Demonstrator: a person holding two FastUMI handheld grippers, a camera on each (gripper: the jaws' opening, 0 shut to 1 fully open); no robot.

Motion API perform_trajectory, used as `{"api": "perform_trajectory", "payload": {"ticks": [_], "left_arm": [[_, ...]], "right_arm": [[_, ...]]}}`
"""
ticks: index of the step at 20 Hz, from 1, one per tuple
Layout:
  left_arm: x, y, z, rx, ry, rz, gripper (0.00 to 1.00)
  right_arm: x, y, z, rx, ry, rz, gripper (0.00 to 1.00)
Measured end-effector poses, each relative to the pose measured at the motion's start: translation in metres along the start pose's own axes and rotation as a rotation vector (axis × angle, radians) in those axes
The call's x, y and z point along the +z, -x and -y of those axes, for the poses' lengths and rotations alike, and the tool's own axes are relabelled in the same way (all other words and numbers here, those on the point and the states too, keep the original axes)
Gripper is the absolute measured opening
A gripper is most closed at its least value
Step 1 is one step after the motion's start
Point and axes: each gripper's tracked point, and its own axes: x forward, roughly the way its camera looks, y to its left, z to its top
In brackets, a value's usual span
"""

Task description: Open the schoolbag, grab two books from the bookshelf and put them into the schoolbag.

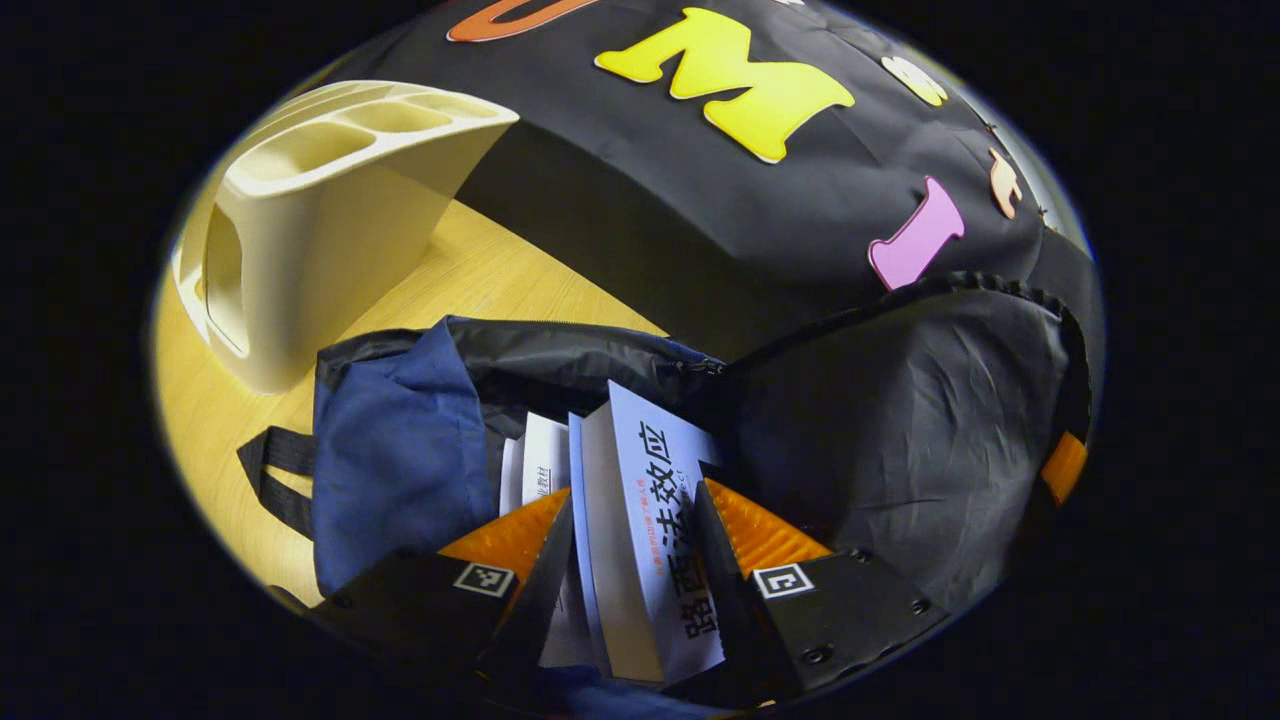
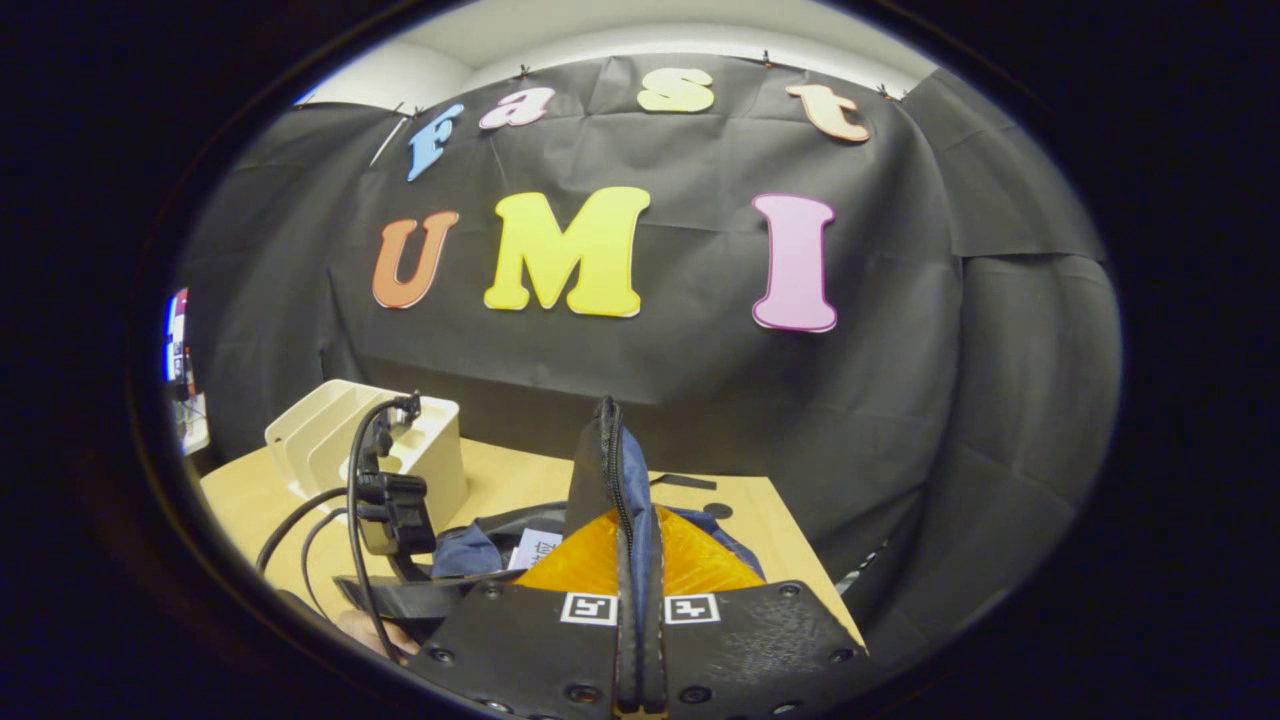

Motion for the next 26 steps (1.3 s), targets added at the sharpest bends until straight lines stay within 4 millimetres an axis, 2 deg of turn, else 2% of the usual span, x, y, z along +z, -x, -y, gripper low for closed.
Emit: {"api": "perform_trajectory", "payload": {"ticks": [2,4,10,14,19,20,23,24,26], "left_arm": [[0.0,0.004,-0.005,0.032,-0.068,-0.013,0.77],[0.001,0.008,-0.01,0.052,-0.112,-0.011,0.78],[0.021,0.039,-0.048,0.151,-0.183,0.039,0.79],[0.032,0.072,-0.073,0.188,-0.211,0.068,0.79],[0.058,0.124,-0.098,0.223,-0.292,0.185,0.79],[0.063,0.134,-0.101,0.223,-0.308,0.212,0.79],[0.08,0.162,-0.113,0.236,-0.337,0.304,0.79],[0.084,0.171,-0.118,0.24,-0.337,0.321,0.79],[0.09,0.187,-0.125,0.256,-0.344,0.353,0.79]], "right_arm": [[-0.003,0.0,0.002,-0.009,-0.005,-0.011,0.03],[-0.008,0.0,0.004,-0.022,-0.01,-0.022,0.03],[-0.022,0.004,0.004,-0.063,-0.016,-0.055,0.03],[-0.033,0.007,-0.001,-0.079,-0.012,-0.066,0.04],[-0.045,0.014,-0.006,-0.109,0.002,-0.086,0.05],[-0.047,0.014,-0.008,-0.113,0.009,-0.083,0.12],[-0.054,0.021,-0.008,-0.138,0.008,-0.092,0.12],[-0.058,0.021,-0.008,-0.144,0.004,-0.098,0.16],[-0.064,0.03,-0.007,-0.16,-0.006,-0.109,0.18]]}}
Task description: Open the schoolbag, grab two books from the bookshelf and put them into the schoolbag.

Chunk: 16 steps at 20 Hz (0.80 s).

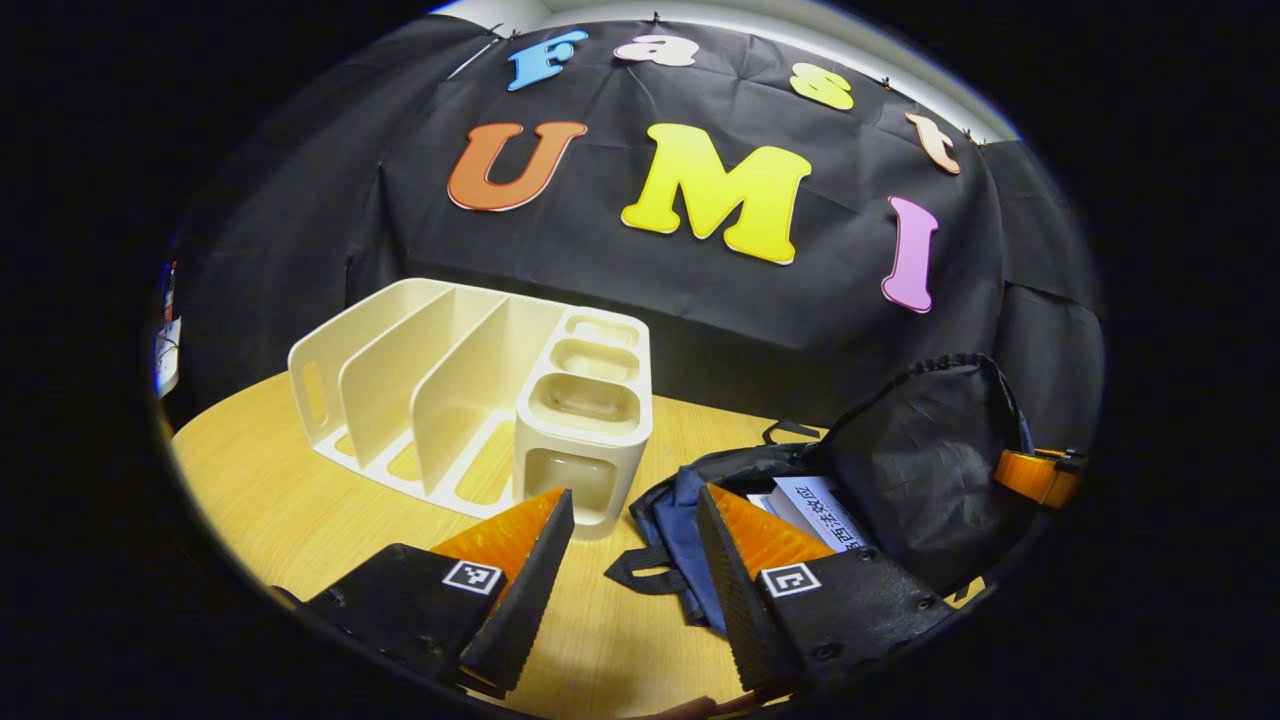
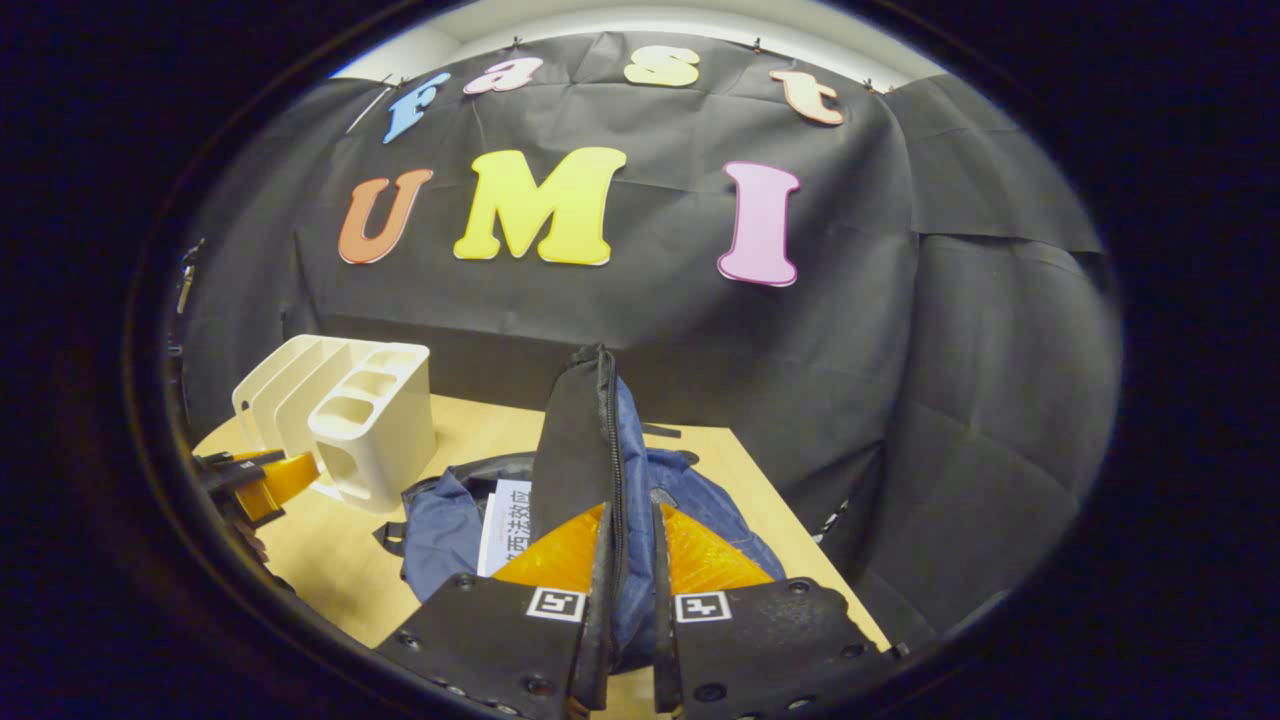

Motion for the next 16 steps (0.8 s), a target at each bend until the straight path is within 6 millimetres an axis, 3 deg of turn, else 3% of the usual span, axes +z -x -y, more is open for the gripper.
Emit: {"api": "perform_trajectory", "payload": {"ticks": [1,3,4,5,7,12,16], "left_arm": [[0.003,0.006,-0.005,0.005,-0.006,0.013,0.79],[0.003,0.018,-0.008,-0.006,-0.029,0.027,0.79],[0.002,0.024,-0.011,-0.01,-0.05,0.033,0.79],[0.003,0.03,-0.014,-0.005,-0.073,0.043,0.79],[0.005,0.043,-0.022,0.007,-0.117,0.058,0.79],[0.014,0.083,-0.035,0.0,-0.167,0.1,0.79],[0.024,0.117,-0.039,0.003,-0.218,0.14,0.81]], "right_arm": [[-0.003,0.004,0.001,-0.004,-0.002,-0.005,0.29],[-0.01,0.011,0.002,-0.014,-0.003,-0.012,0.26],[-0.013,0.015,0.003,-0.021,-0.005,-0.015,0.29],[-0.016,0.02,0.002,-0.022,-0.009,-0.016,0.42],[-0.023,0.029,-0.001,-0.023,-0.021,-0.024,0.37],[-0.025,0.068,-0.02,0.039,-0.064,0.036,0.43],[-0.022,0.103,-0.028,0.07,-0.081,0.1,0.63]]}}
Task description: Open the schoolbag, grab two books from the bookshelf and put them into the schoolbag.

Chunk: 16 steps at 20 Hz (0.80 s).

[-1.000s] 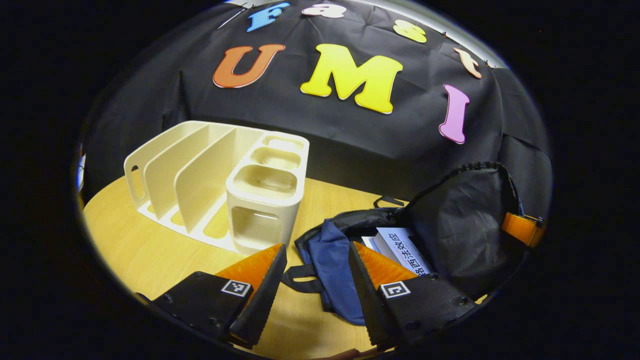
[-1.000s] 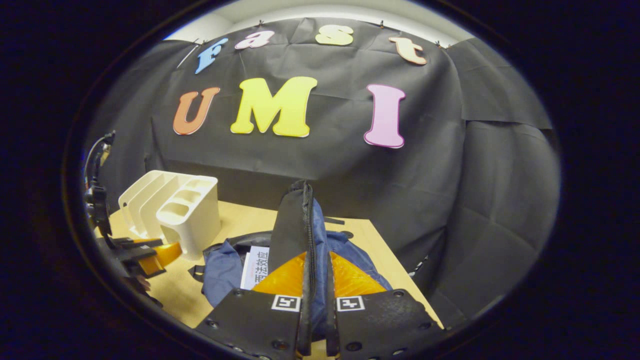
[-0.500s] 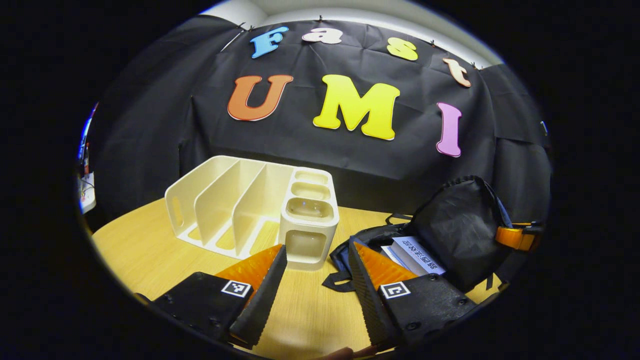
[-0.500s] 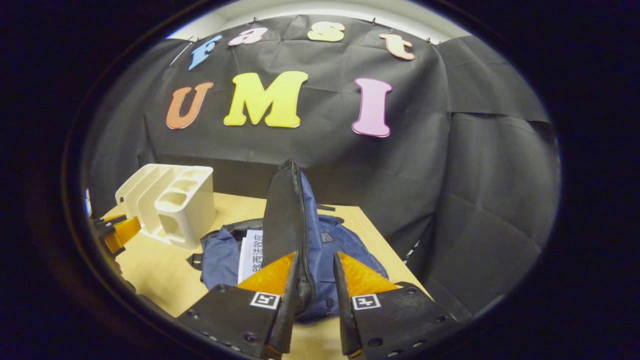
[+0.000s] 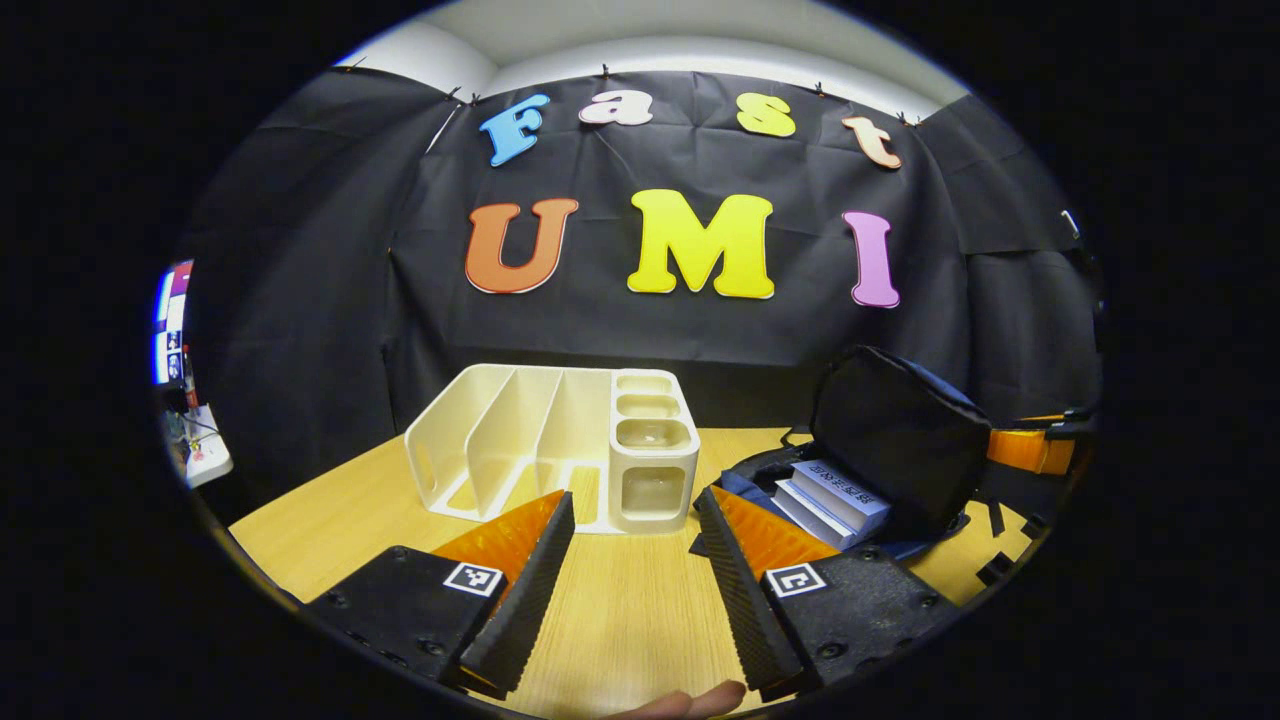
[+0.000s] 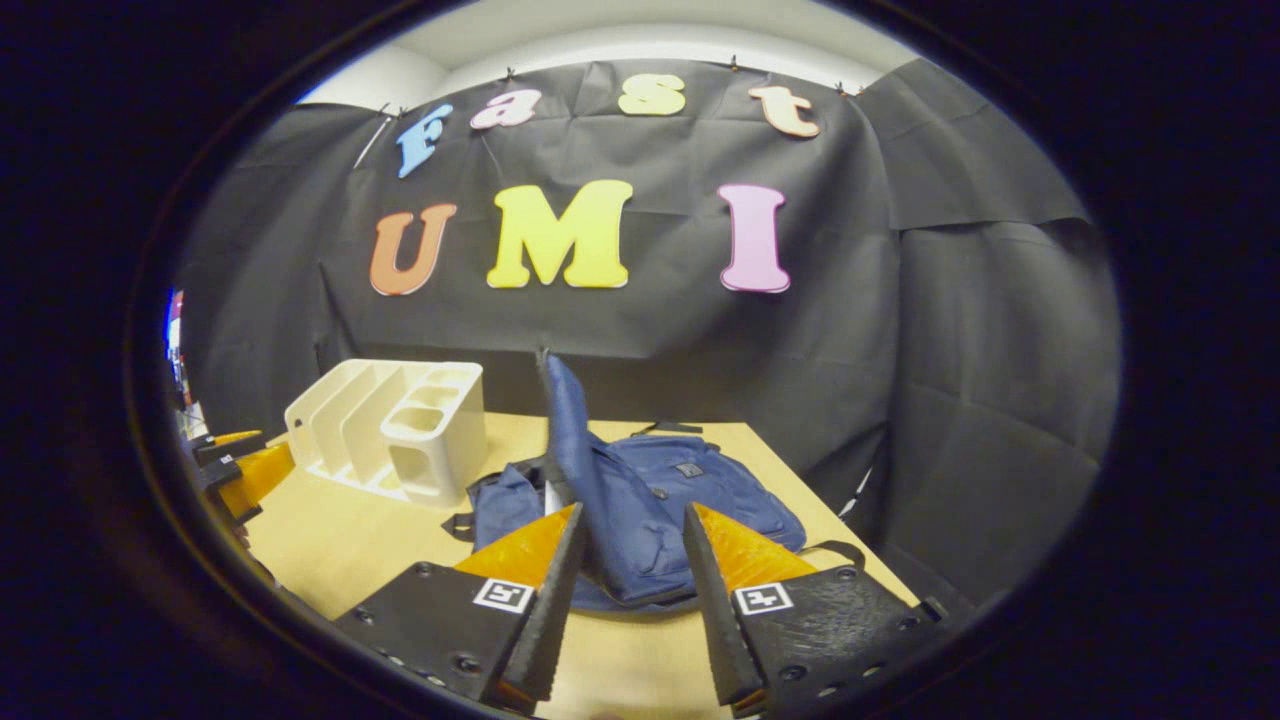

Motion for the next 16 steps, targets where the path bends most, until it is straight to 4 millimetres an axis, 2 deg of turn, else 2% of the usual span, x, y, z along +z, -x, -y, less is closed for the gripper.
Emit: {"api": "perform_trajectory", "payload": {"ticks": [3,4,5,7,8,9,10,11,12,13,16], "left_arm": [[0.014,0.018,0.01,-0.043,-0.032,0.03,0.82],[0.016,0.026,0.01,-0.048,-0.045,0.034,0.84],[0.019,0.032,0.007,-0.043,-0.053,0.041,0.9],[0.025,0.043,0.0,-0.033,-0.061,0.051,0.94],[0.028,0.048,-0.004,-0.028,-0.069,0.055,0.94],[0.029,0.051,-0.01,-0.019,-0.082,0.043,0.95],[0.032,0.055,-0.018,-0.005,-0.092,0.051,0.95],[0.038,0.059,-0.024,0.004,-0.098,0.061,0.95],[0.041,0.061,-0.03,0.012,-0.098,0.066,0.95],[0.044,0.064,-0.036,0.019,-0.092,0.068,0.95],[0.054,0.071,-0.05,0.046,-0.077,0.098,0.96]], "right_arm": [[0.012,0.027,0.002,-0.018,-0.027,0.077,0.67],[0.013,0.035,-0.002,-0.015,-0.027,0.092,0.7],[0.016,0.042,-0.006,-0.015,-0.018,0.102,0.72],[0.024,0.055,-0.015,-0.007,0.001,0.138,0.8],[0.032,0.064,-0.018,-0.009,0.012,0.163,0.87],[0.037,0.07,-0.02,-0.019,0.024,0.186,0.88],[0.04,0.076,-0.022,-0.027,0.033,0.202,0.95],[0.044,0.083,-0.025,-0.037,0.037,0.214,0.89],[0.047,0.088,-0.027,-0.044,0.028,0.225,0.95],[0.05,0.094,-0.031,-0.046,0.019,0.233,0.92],[0.059,0.106,-0.039,-0.044,0.014,0.264,0.98]]}}
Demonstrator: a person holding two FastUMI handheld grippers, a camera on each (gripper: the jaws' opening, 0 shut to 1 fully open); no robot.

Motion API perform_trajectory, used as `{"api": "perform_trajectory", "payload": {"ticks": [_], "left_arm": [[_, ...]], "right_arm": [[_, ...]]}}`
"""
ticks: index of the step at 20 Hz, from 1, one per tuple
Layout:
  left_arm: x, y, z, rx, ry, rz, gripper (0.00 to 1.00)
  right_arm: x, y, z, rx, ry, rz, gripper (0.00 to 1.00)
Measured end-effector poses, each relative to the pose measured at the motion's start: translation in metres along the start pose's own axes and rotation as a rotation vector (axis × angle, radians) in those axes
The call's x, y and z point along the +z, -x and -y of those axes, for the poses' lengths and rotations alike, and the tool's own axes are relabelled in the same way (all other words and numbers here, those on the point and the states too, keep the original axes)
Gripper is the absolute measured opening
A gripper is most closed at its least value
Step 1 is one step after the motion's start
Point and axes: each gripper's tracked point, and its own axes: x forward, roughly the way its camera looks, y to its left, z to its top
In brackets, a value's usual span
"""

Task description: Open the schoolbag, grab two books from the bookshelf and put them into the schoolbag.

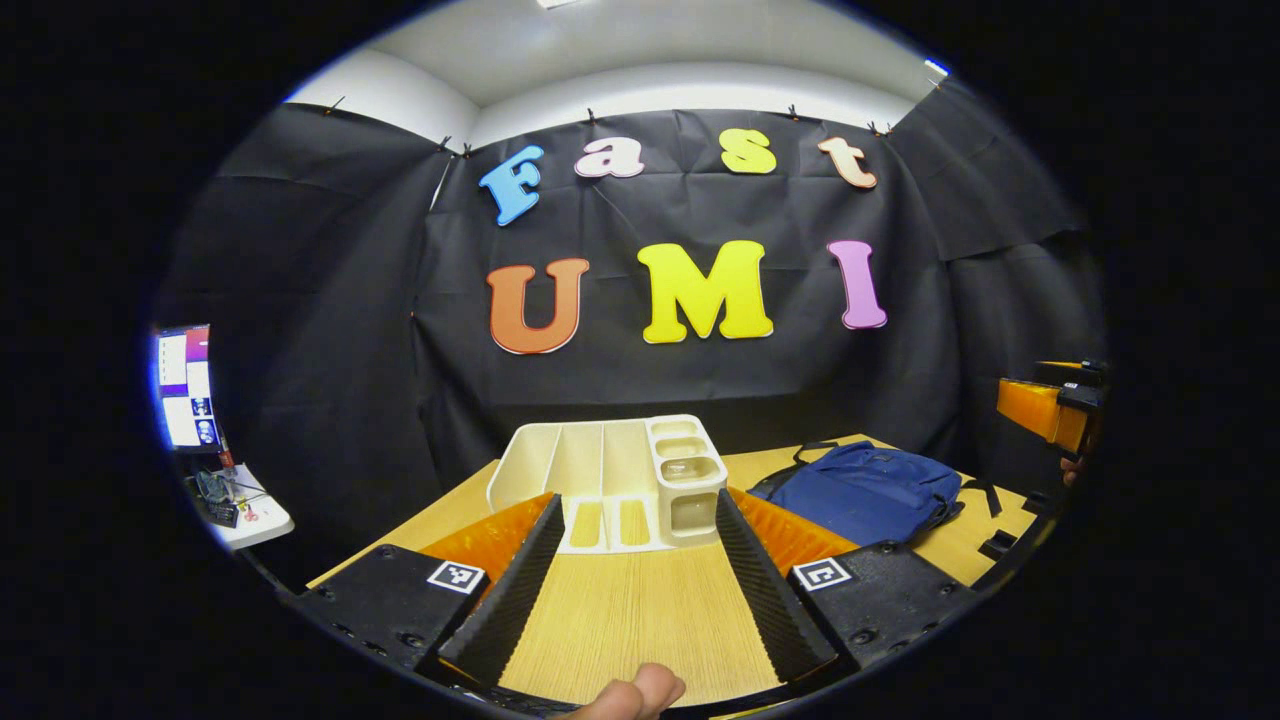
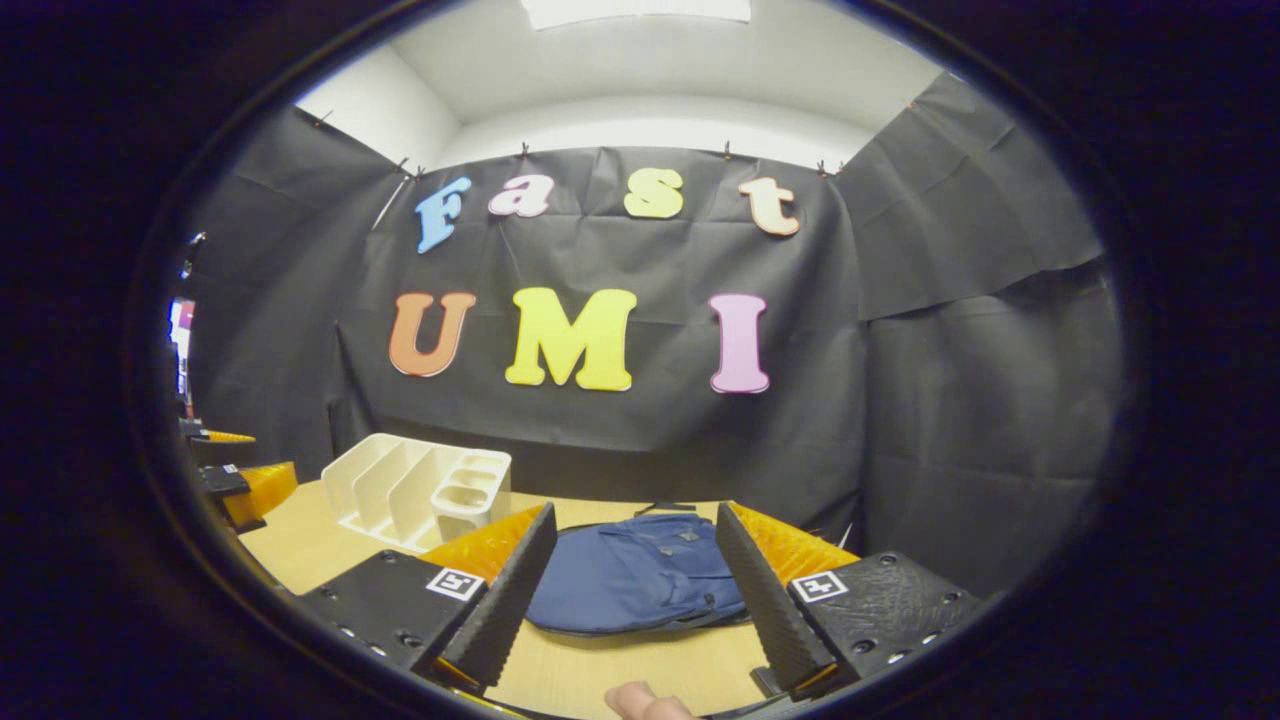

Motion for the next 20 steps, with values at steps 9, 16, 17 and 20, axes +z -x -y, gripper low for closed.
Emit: {"api": "perform_trajectory", "payload": {"ticks": [9,16,17,20], "left_arm": [[0.002,0.007,-0.029,0.039,0.032,0.001,0.96],[0.002,0.007,-0.035,0.057,0.016,0.006,0.96],[0.001,0.006,-0.036,0.059,0.017,0.005,0.96],[-0.001,0.006,-0.04,0.067,0.022,0.001,0.97]], "right_arm": [[0.003,0.011,0.007,-0.007,0.044,0.027,0.95],[-0.004,0.008,0.005,-0.003,0.05,0.005,0.95],[-0.004,0.008,0.005,-0.002,0.051,0.003,0.95],[-0.008,0.008,0.005,0.004,0.05,-0.005,0.95]]}}
